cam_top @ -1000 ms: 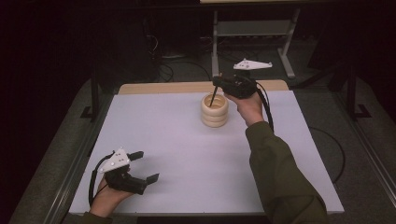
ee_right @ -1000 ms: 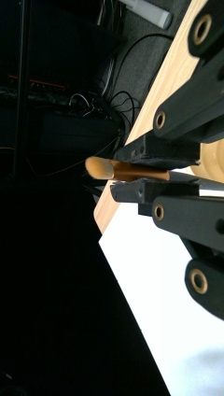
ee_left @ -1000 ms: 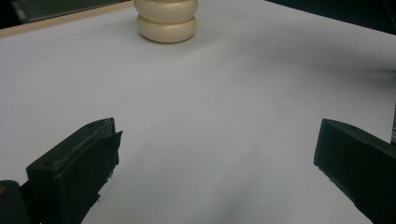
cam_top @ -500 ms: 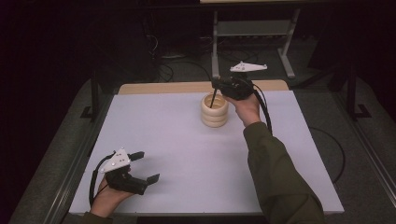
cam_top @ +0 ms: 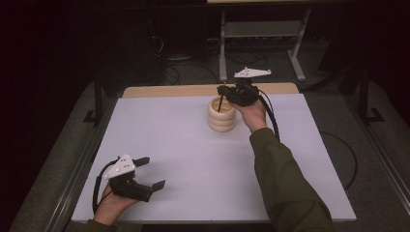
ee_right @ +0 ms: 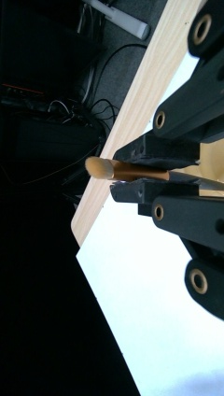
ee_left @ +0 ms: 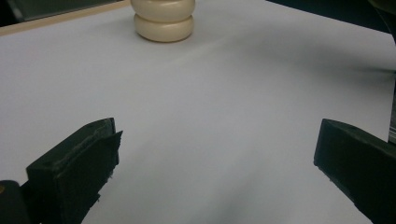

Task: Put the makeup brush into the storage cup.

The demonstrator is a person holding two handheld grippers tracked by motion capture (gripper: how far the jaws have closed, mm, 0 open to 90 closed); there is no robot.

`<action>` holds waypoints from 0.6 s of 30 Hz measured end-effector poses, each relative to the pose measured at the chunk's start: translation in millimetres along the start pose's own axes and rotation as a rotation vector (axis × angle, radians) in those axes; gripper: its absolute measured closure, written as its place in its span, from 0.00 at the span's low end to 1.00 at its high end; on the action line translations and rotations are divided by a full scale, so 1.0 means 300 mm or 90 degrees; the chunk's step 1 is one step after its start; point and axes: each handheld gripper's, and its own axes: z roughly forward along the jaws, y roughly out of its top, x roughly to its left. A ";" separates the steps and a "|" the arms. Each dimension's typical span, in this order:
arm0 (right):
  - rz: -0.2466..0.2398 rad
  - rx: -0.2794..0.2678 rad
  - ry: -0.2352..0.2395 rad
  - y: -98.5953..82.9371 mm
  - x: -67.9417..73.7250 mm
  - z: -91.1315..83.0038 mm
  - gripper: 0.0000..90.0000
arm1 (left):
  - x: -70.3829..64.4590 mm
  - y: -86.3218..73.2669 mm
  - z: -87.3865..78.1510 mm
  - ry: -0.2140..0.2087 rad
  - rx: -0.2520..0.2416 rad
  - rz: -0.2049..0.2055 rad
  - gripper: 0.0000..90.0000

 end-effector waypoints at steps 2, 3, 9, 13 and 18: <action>-0.001 0.004 0.000 -0.007 -0.002 0.004 0.91 | 0.000 -0.001 0.001 0.000 0.001 -0.001 0.00; -0.003 0.010 -0.001 -0.014 -0.002 0.008 0.91 | 0.000 -0.001 0.001 0.000 0.002 0.001 0.00; 0.007 0.024 -0.005 -0.032 -0.007 0.019 0.91 | -0.001 -0.001 0.002 0.001 0.001 -0.002 0.00; 0.004 0.027 -0.009 -0.041 -0.015 0.025 0.91 | -0.002 -0.001 0.001 0.001 0.002 -0.004 0.00; 0.005 0.024 -0.011 -0.042 -0.022 0.026 0.80 | -0.002 0.000 0.002 0.000 0.002 -0.003 0.00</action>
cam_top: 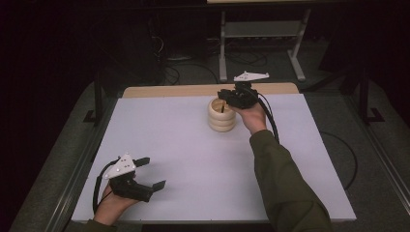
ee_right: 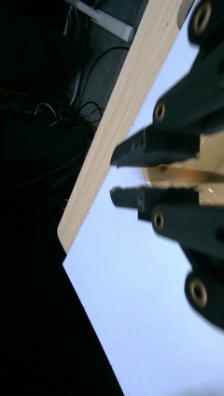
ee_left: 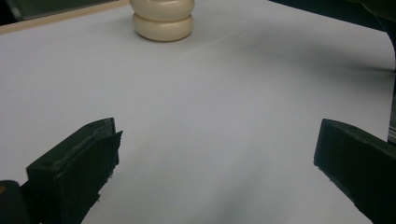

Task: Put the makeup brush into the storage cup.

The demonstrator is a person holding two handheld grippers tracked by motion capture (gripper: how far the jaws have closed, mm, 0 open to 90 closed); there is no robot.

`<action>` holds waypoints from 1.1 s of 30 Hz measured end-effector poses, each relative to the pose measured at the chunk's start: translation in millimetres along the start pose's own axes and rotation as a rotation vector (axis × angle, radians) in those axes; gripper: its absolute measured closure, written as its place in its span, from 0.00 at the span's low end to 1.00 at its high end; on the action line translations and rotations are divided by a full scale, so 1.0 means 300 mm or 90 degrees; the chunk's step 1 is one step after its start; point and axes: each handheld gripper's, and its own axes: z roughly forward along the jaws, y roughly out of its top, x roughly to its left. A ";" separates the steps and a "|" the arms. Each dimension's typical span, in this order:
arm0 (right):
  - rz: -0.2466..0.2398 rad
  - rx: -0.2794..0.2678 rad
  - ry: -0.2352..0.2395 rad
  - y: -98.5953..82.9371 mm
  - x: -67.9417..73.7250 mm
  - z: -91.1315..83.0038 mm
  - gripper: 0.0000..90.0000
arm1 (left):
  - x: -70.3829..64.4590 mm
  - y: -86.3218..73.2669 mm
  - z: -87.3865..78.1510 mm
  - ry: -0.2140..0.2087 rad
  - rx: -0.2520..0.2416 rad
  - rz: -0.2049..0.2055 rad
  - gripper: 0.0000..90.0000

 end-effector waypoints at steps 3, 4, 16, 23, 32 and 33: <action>0.007 -0.005 -0.002 0.001 -0.002 0.000 0.55 | -0.001 -0.001 0.001 -0.001 -0.001 -0.003 0.00; 0.007 -0.005 -0.002 0.001 -0.002 0.000 0.55 | -0.001 -0.001 0.001 -0.001 0.000 -0.003 0.00; 0.006 -0.020 -0.024 0.004 -0.011 -0.014 0.16 | 0.000 0.001 -0.001 -0.001 0.000 -0.004 0.00; -0.006 -0.014 -0.017 0.008 0.000 -0.035 0.10 | 0.000 0.013 -0.003 0.003 -0.015 -0.006 0.00; -0.019 -0.004 -0.013 0.009 0.009 -0.058 0.04 | 0.005 0.013 -0.020 0.016 -0.027 -0.015 0.00; -0.018 -0.002 -0.011 0.009 0.012 -0.060 0.04 | 0.007 0.012 -0.024 0.016 -0.029 -0.016 0.00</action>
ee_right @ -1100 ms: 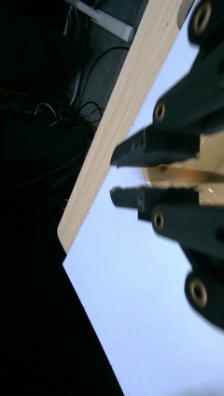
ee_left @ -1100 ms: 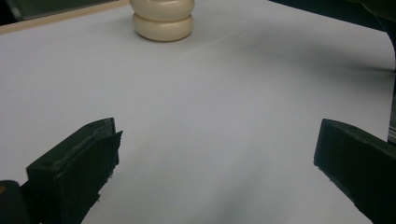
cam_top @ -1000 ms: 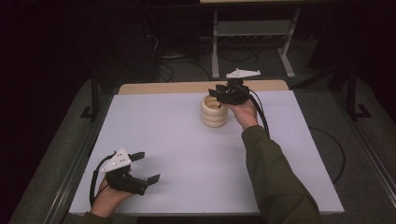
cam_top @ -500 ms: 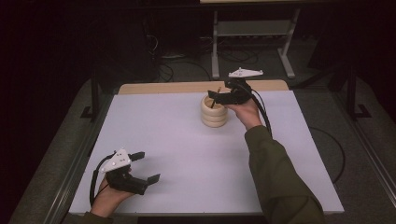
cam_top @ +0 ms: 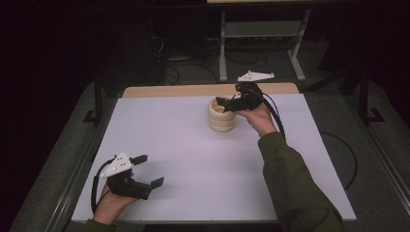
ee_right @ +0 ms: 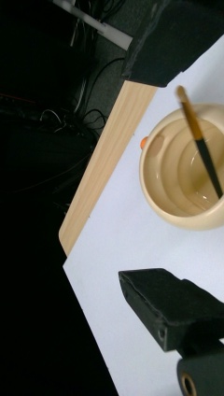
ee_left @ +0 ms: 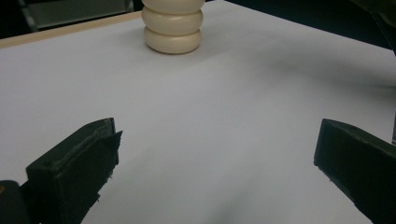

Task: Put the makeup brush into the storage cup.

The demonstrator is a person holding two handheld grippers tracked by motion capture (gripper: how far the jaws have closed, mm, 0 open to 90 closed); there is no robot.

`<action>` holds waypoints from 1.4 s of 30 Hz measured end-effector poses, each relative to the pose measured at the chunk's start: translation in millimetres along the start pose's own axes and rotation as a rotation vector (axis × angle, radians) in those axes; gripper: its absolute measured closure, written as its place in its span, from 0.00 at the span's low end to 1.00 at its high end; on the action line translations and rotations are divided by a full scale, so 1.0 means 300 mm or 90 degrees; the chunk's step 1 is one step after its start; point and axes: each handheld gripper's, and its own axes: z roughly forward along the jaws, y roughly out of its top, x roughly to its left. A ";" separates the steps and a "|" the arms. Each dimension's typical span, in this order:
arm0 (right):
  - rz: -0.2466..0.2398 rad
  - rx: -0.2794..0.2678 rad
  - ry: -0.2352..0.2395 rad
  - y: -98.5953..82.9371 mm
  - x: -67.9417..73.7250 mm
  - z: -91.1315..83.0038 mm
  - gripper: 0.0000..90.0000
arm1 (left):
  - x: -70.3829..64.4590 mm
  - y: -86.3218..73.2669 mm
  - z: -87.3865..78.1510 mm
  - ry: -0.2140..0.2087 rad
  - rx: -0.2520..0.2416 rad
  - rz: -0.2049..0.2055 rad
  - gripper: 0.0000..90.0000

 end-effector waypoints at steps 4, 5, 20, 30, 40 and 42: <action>-0.008 0.003 0.005 0.000 0.014 -0.008 0.03 | 0.007 -0.001 -0.008 0.001 -0.011 -0.008 0.00; -0.009 -0.001 0.007 -0.002 0.018 -0.011 0.03 | 0.011 -0.001 -0.011 0.002 -0.006 -0.002 0.00; -0.012 -0.007 0.017 -0.059 0.027 -0.072 0.02 | 0.013 -0.002 -0.011 0.003 -0.011 -0.013 0.00; -0.011 -0.012 0.014 -0.106 0.027 -0.125 0.02 | 0.013 -0.004 -0.011 0.002 -0.009 -0.012 0.00; -0.023 0.001 0.018 -0.176 0.038 -0.156 0.02 | 0.015 -0.005 -0.011 0.001 -0.009 -0.015 0.00; -0.020 -0.001 0.018 -0.192 0.039 -0.165 0.02 | 0.016 -0.006 -0.010 0.001 -0.009 -0.014 0.00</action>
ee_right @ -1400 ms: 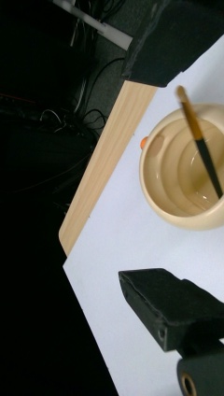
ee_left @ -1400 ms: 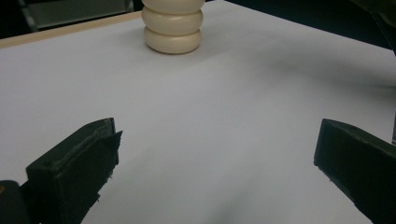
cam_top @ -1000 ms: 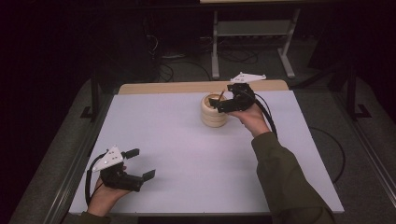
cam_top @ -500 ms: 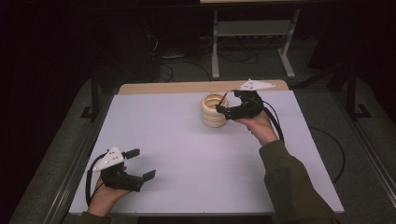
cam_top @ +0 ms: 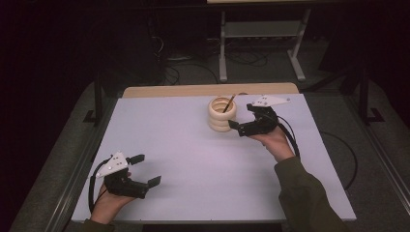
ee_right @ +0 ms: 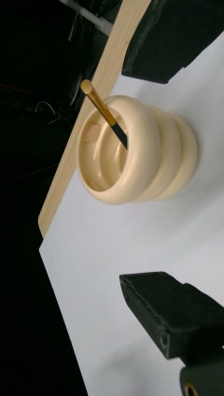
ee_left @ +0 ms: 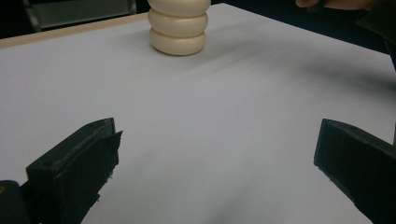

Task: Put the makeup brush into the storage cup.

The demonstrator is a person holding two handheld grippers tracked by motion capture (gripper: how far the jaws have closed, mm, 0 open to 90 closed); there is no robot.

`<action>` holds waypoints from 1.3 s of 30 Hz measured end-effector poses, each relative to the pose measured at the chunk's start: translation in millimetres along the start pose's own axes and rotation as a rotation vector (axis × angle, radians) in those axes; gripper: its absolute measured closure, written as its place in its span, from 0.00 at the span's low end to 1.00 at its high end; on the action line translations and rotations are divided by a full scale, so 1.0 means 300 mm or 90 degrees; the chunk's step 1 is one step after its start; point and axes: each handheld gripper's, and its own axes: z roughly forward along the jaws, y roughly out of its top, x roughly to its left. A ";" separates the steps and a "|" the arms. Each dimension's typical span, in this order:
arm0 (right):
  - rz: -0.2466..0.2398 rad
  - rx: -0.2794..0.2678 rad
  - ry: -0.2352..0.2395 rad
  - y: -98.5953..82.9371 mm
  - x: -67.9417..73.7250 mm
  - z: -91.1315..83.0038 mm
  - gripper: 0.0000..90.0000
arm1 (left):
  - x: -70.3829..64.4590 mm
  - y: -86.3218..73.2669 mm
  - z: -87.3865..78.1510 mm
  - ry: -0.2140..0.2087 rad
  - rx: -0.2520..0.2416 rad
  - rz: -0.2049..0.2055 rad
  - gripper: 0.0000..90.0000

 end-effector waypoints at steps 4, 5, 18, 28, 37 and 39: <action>0.000 0.003 0.000 -0.027 0.004 -0.018 0.01 | 0.000 0.000 0.001 0.000 0.001 0.003 0.00; 0.002 0.002 0.000 -0.034 0.005 -0.023 0.01 | 0.001 0.000 0.001 -0.001 0.001 0.004 0.00; -0.003 0.022 -0.004 -0.120 0.025 -0.090 0.00 | 0.002 -0.004 -0.001 -0.003 -0.002 -0.003 0.00; -0.005 0.009 0.000 -0.157 0.052 -0.167 0.00 | 0.001 -0.005 -0.004 -0.002 -0.002 -0.007 0.00; -0.010 0.001 0.000 -0.195 0.072 -0.228 0.00 | 0.002 -0.005 -0.008 -0.001 -0.002 -0.002 0.00; -0.012 0.001 -0.004 -0.206 0.076 -0.241 0.00 | 0.002 -0.005 -0.009 0.000 -0.001 -0.001 0.00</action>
